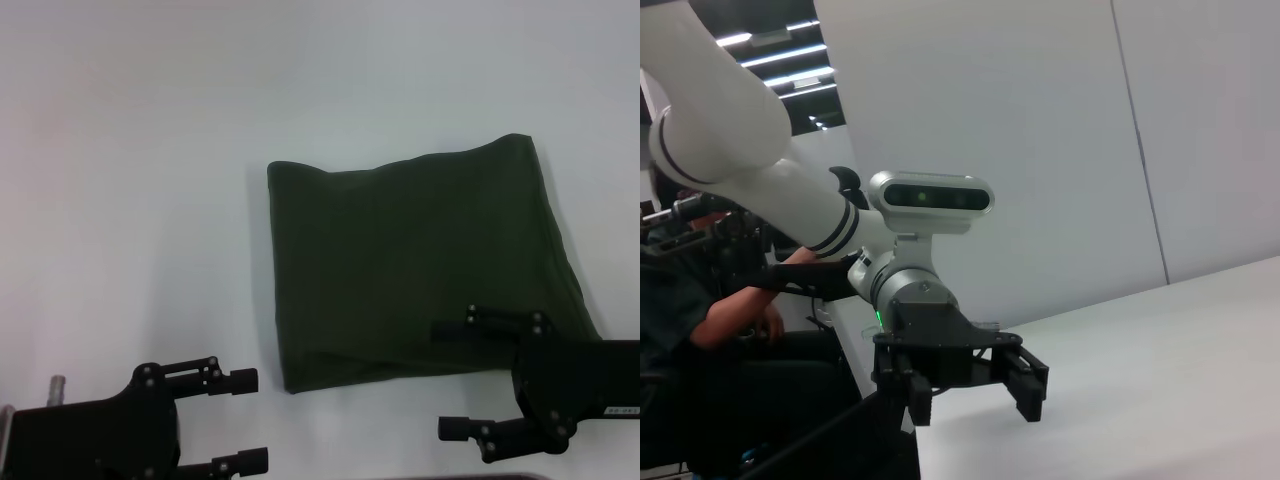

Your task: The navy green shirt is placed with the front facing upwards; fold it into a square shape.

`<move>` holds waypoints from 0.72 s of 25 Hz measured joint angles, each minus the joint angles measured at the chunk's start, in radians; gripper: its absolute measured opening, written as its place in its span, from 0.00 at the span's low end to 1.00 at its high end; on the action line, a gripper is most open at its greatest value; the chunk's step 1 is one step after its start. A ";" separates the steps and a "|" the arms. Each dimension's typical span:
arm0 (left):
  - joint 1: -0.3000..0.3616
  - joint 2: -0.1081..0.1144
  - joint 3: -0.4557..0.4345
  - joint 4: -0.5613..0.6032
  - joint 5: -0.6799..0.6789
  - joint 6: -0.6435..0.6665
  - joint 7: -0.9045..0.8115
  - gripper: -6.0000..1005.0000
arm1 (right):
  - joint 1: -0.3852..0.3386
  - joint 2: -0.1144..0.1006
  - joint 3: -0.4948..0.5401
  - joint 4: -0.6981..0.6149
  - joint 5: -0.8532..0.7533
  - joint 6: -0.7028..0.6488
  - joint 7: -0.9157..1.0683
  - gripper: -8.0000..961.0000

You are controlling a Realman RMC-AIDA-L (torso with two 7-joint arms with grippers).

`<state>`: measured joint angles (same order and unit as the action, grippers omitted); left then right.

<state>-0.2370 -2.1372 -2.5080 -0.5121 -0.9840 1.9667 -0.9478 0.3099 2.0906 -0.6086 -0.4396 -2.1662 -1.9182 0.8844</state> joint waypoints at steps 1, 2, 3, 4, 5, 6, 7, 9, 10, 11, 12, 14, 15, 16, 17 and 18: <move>-0.001 0.002 0.000 0.000 0.000 0.001 -0.001 0.69 | -0.001 0.000 0.000 0.000 0.000 -0.001 0.000 0.97; -0.001 0.002 0.000 0.000 0.000 0.002 -0.001 0.69 | -0.002 -0.001 0.000 0.000 0.000 -0.001 0.000 0.97; -0.001 0.003 0.000 0.001 0.000 0.003 -0.002 0.69 | -0.002 -0.001 0.000 0.000 0.000 -0.002 0.000 0.97; 0.000 0.004 0.000 0.001 0.001 0.004 -0.002 0.69 | -0.002 -0.001 0.000 0.000 -0.001 -0.002 0.000 0.97; 0.000 0.004 0.000 0.001 0.001 0.005 -0.002 0.69 | -0.002 -0.001 0.001 0.001 -0.001 -0.003 0.000 0.97; 0.000 0.004 -0.001 0.001 0.001 0.005 -0.002 0.69 | -0.001 -0.001 0.000 0.001 -0.001 -0.004 -0.001 0.97; 0.000 0.004 -0.001 0.001 0.001 0.005 -0.002 0.69 | 0.000 -0.001 0.000 0.001 -0.001 -0.006 -0.001 0.97; 0.000 0.005 -0.001 0.001 0.001 0.005 -0.002 0.69 | 0.002 -0.002 0.000 0.001 -0.001 -0.008 -0.001 0.97; -0.001 0.005 -0.001 0.000 0.001 0.006 -0.002 0.69 | 0.002 -0.002 0.000 0.001 -0.001 -0.008 -0.001 0.97; -0.001 0.005 -0.001 0.000 0.001 0.006 -0.002 0.69 | 0.002 -0.003 0.000 0.001 -0.001 -0.009 -0.001 0.97; -0.001 0.005 -0.002 0.000 0.001 0.007 -0.002 0.69 | 0.002 -0.003 0.000 0.001 -0.001 -0.009 -0.001 0.97; -0.001 0.005 -0.002 -0.001 0.001 0.007 -0.002 0.69 | 0.002 -0.003 0.000 0.001 -0.001 -0.009 -0.001 0.97; -0.001 0.005 -0.002 -0.001 0.001 0.007 -0.002 0.69 | 0.002 -0.003 0.000 0.001 -0.001 -0.010 -0.001 0.97; -0.001 0.005 -0.001 -0.002 0.001 0.007 -0.002 0.69 | 0.001 -0.003 0.000 0.001 -0.001 -0.010 -0.001 0.97; -0.001 0.005 0.000 -0.002 0.001 0.007 -0.002 0.69 | 0.001 -0.003 0.000 0.001 -0.001 -0.010 -0.001 0.97; -0.001 0.006 0.000 -0.002 0.001 0.007 -0.002 0.69 | 0.001 -0.003 0.000 0.001 -0.001 -0.010 -0.001 0.97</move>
<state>-0.2380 -2.1315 -2.5082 -0.5140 -0.9832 1.9742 -0.9496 0.3108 2.0876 -0.6090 -0.4387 -2.1676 -1.9285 0.8835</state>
